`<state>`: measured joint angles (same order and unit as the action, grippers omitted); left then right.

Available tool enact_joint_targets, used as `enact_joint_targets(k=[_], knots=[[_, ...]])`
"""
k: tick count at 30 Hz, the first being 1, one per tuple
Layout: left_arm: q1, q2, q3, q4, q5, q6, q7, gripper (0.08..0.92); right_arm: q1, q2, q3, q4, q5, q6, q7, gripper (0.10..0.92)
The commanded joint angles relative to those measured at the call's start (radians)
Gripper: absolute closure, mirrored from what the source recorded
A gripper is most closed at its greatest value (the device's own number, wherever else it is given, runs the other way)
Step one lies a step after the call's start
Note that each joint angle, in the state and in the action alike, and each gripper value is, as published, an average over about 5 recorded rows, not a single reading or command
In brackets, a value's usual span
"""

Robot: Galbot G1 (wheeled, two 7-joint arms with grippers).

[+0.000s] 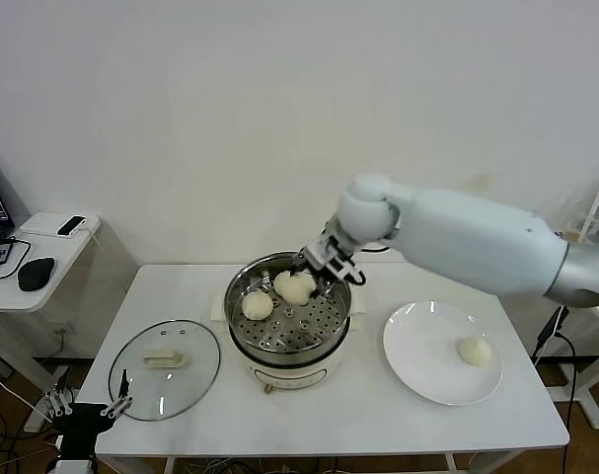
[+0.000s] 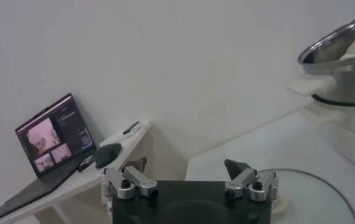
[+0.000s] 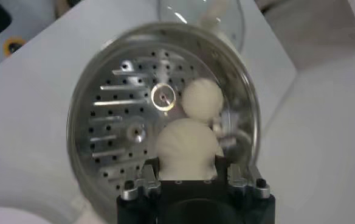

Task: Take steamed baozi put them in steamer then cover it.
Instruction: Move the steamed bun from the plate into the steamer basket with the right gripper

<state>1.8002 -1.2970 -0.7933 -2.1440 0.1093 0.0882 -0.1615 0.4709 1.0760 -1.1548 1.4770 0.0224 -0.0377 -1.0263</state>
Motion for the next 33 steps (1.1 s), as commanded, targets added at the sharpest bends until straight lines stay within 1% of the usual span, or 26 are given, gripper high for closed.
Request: enact_joint_targets(k=[1, 10, 20, 23, 29, 31, 33], knots=[[-0.002, 0.001, -0.004, 0.010, -0.004, -0.006, -0.003, 0.177, -0.030, 0.078, -0.100, -0.004, -0.079, 0.125, 0.009, 0.448], [-0.007, 0.002, -0.010, 0.023, -0.009, -0.014, -0.007, 0.177, -0.043, 0.139, -0.106, -0.027, -0.112, 0.174, 0.004, 0.448], [-0.005, 0.002, -0.015, 0.023, -0.010, -0.016, -0.009, 0.177, -0.040, 0.144, -0.097, -0.036, -0.127, 0.184, 0.006, 0.446], [-0.005, 0.002, -0.015, 0.020, -0.010, -0.016, -0.008, 0.177, -0.029, 0.130, -0.086, -0.037, -0.122, 0.186, 0.000, 0.400], [-0.007, 0.006, -0.015, 0.012, -0.011, -0.015, -0.007, 0.177, 0.003, 0.060, -0.024, -0.041, -0.087, 0.179, -0.033, 0.239], [-0.008, 0.009, -0.016, 0.010, -0.012, -0.014, -0.006, 0.177, 0.016, 0.021, 0.011, -0.041, -0.051, 0.147, -0.045, 0.213], [-0.011, 0.013, -0.016, 0.008, -0.013, -0.012, -0.004, 0.177, 0.029, -0.024, 0.044, -0.041, 0.000, 0.089, -0.058, 0.206]])
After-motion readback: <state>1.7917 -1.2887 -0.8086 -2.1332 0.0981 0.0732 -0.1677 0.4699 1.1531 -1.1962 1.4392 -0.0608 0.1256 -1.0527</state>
